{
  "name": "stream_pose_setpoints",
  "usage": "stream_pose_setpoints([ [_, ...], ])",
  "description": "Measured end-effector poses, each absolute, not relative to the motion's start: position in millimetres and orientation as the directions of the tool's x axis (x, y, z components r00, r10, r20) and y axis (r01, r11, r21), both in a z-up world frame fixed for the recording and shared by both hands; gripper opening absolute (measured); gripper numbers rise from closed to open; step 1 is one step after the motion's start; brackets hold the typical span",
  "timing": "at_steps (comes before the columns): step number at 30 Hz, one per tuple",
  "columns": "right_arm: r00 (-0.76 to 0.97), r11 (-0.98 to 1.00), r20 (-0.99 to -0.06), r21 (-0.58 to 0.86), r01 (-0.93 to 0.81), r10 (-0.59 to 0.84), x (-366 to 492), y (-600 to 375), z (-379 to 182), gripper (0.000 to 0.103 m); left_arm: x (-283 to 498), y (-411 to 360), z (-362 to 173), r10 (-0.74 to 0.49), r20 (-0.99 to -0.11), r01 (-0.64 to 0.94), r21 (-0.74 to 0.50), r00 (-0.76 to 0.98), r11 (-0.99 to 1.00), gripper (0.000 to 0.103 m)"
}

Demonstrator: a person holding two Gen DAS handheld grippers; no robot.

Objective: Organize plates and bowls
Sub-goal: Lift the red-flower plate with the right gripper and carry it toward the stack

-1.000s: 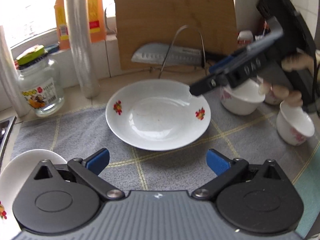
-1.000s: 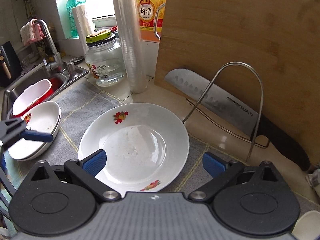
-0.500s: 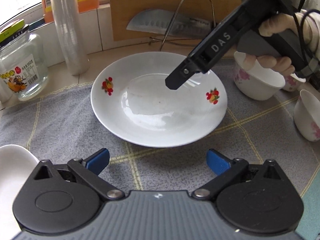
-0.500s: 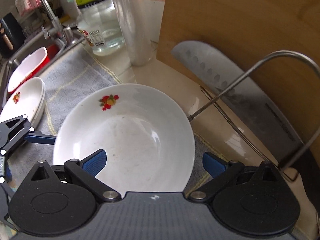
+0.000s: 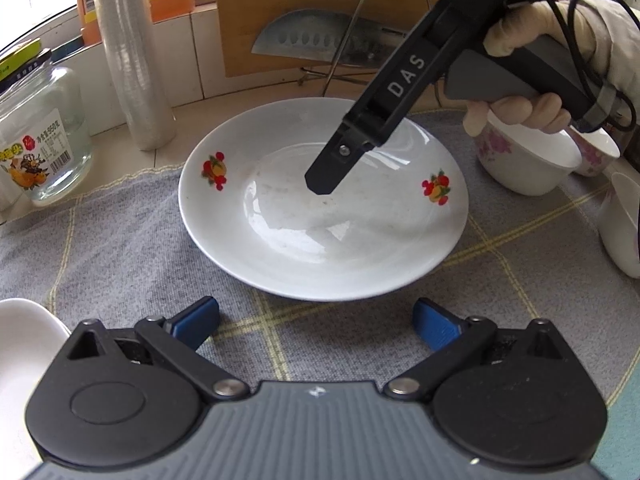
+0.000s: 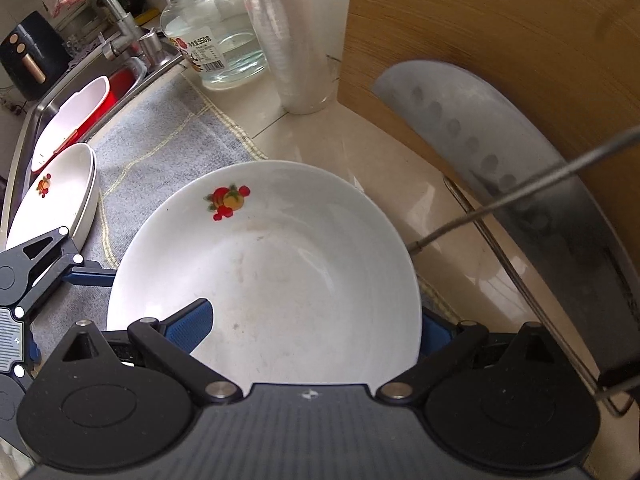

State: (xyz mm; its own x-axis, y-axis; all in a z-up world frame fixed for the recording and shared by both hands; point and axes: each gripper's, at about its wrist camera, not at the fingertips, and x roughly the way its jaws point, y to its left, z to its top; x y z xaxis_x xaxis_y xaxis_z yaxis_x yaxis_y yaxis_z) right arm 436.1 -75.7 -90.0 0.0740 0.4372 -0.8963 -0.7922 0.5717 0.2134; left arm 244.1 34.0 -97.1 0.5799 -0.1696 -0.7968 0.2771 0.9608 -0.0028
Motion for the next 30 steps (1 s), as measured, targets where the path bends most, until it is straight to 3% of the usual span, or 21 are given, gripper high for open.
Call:
stream_pose_setpoints([
  [30, 0.035, 0.550, -0.889, 0.252, -0.797, 0.457, 442, -70, -88, 0.103, 254, 22, -97, -0.156, -0.751, 0.292, 0.051, 0.641, 0.955, 0.101],
])
